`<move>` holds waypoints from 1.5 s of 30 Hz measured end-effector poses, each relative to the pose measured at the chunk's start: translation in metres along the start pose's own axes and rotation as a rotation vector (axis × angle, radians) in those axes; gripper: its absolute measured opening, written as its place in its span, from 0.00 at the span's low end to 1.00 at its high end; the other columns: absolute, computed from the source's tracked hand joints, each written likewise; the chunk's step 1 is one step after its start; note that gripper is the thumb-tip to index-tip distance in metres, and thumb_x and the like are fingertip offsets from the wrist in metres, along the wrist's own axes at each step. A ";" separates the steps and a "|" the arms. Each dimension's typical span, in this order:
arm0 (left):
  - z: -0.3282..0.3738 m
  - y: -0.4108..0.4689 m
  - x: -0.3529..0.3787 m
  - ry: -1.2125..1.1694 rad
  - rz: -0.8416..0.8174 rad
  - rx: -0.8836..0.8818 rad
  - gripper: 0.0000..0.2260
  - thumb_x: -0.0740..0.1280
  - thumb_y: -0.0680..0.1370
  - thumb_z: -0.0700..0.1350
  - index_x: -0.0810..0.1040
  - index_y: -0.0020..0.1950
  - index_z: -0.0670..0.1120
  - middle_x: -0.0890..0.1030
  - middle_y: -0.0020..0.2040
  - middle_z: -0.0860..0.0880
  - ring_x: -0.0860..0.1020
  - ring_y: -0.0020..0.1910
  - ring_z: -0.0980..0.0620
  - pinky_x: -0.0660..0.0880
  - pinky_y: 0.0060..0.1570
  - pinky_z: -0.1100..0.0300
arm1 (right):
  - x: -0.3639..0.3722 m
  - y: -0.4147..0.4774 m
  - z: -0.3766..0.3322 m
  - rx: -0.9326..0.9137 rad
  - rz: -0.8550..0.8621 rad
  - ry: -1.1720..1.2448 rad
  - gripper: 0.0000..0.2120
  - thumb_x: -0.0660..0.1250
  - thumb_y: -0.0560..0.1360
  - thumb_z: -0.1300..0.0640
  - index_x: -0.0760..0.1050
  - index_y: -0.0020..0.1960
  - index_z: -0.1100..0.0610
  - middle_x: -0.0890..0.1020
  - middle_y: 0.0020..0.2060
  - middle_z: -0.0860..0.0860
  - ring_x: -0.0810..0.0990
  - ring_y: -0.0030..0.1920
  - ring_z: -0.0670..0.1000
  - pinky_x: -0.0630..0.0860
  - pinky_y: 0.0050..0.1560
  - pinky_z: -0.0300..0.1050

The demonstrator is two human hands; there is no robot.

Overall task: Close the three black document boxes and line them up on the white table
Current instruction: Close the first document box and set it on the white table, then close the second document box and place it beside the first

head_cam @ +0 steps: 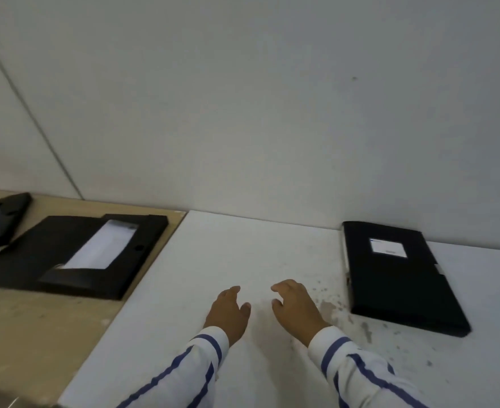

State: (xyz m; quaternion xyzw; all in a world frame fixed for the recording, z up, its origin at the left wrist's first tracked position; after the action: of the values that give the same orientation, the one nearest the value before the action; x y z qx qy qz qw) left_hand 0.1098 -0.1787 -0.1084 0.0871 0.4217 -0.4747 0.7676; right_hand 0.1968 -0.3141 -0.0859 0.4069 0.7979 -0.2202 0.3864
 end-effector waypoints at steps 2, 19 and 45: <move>-0.036 -0.017 -0.030 -0.016 0.040 -0.019 0.24 0.60 0.79 0.53 0.61 0.75 0.50 0.64 0.76 0.49 0.65 0.73 0.48 0.63 0.70 0.54 | 0.021 -0.012 -0.037 -0.026 -0.006 0.014 0.16 0.58 0.78 0.57 0.71 0.65 0.56 0.72 0.66 0.51 0.67 0.68 0.51 0.67 0.66 0.43; -0.257 -0.077 -0.233 -0.182 0.289 -0.206 0.22 0.63 0.78 0.49 0.65 0.72 0.52 0.69 0.72 0.48 0.71 0.67 0.44 0.71 0.63 0.51 | 0.188 -0.019 -0.292 -0.281 -0.145 0.023 0.16 0.59 0.79 0.52 0.70 0.65 0.51 0.71 0.67 0.49 0.70 0.66 0.50 0.66 0.62 0.38; -0.502 0.144 -0.435 -0.228 0.248 -0.487 0.25 0.63 0.78 0.47 0.64 0.74 0.43 0.67 0.72 0.42 0.70 0.68 0.38 0.69 0.67 0.47 | 0.400 0.193 -0.453 -0.217 -0.355 -0.331 0.25 0.57 0.77 0.59 0.59 0.73 0.53 0.66 0.69 0.53 0.65 0.66 0.56 0.70 0.64 0.49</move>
State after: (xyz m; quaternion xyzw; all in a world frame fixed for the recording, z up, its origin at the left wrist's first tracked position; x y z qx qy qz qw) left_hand -0.1425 0.4507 -0.1451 -0.1024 0.4205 -0.2689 0.8605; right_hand 0.0086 0.2896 -0.1373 0.1752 0.8016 -0.2615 0.5083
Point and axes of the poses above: each hand's wrist, its own y-axis towards the middle knuckle, its own x-axis out of the palm, z = x × y, the point moved 9 cm from there along y, towards the middle knuckle
